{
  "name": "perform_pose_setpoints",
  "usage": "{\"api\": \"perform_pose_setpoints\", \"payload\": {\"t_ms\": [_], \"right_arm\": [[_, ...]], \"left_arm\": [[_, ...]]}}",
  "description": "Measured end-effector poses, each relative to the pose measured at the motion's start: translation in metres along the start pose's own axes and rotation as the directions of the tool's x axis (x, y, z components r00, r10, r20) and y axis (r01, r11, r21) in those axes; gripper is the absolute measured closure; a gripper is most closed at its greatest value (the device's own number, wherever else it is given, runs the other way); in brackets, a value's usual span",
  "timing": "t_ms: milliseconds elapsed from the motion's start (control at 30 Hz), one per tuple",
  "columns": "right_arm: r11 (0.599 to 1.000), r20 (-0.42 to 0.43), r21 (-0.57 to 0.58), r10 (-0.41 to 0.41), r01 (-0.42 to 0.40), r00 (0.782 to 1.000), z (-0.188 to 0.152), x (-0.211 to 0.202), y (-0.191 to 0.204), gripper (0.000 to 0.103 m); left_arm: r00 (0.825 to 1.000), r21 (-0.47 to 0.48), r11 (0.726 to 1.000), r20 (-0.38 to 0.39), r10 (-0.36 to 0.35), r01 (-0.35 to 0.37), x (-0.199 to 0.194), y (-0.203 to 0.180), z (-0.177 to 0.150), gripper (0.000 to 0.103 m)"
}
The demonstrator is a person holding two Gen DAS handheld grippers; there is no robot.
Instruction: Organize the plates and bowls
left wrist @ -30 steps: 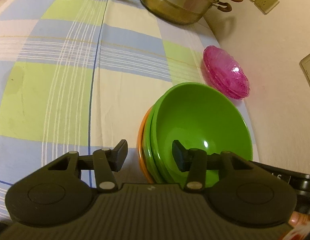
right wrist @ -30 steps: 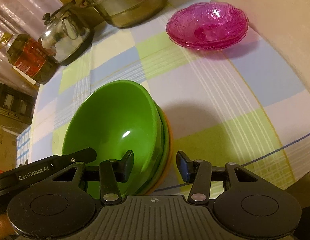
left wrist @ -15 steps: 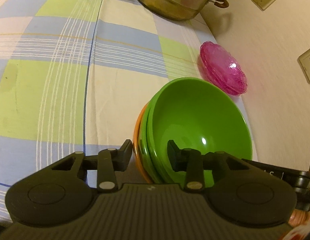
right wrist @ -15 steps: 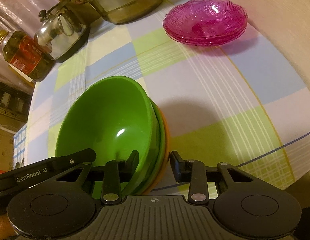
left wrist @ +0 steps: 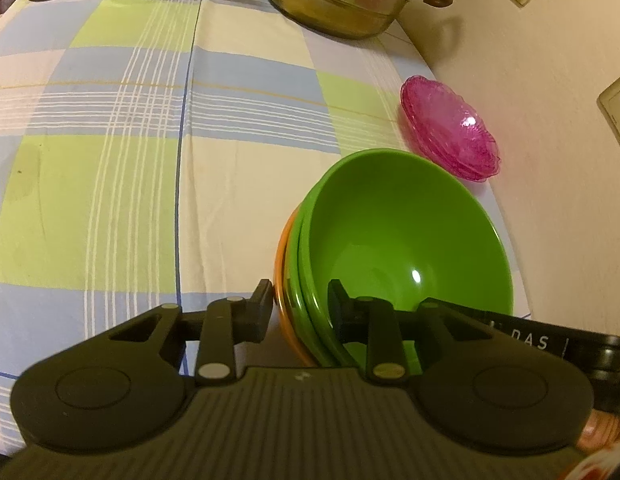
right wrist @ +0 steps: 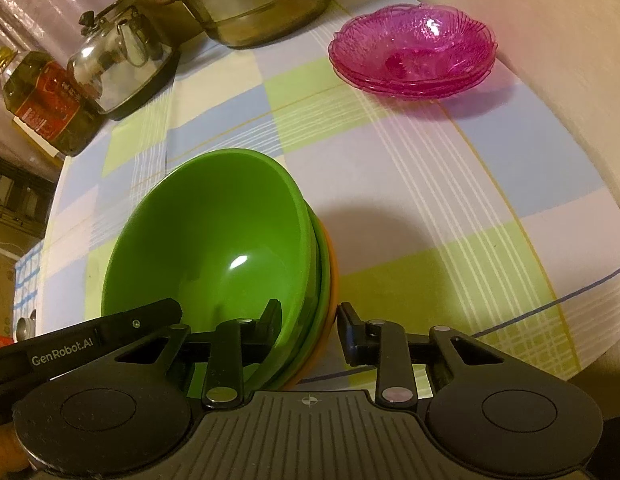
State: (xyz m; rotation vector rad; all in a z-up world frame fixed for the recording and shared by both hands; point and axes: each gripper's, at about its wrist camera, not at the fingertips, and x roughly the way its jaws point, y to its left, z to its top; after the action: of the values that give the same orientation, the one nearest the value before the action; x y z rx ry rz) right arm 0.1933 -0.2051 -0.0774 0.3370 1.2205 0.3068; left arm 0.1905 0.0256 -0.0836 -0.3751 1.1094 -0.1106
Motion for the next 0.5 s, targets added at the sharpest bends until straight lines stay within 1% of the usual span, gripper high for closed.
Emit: {"api": "perform_pose_setpoints", "payload": {"t_ms": [500], "right_arm": [[1.0,0.016,0.006,0.002,-0.002,1.0,0.0,-0.008,-0.002,0.075]], "left_arm": [[1.0,0.04,0.999,0.02,0.018,-0.019,-0.008,-0.012,0.0,0.077]]}}
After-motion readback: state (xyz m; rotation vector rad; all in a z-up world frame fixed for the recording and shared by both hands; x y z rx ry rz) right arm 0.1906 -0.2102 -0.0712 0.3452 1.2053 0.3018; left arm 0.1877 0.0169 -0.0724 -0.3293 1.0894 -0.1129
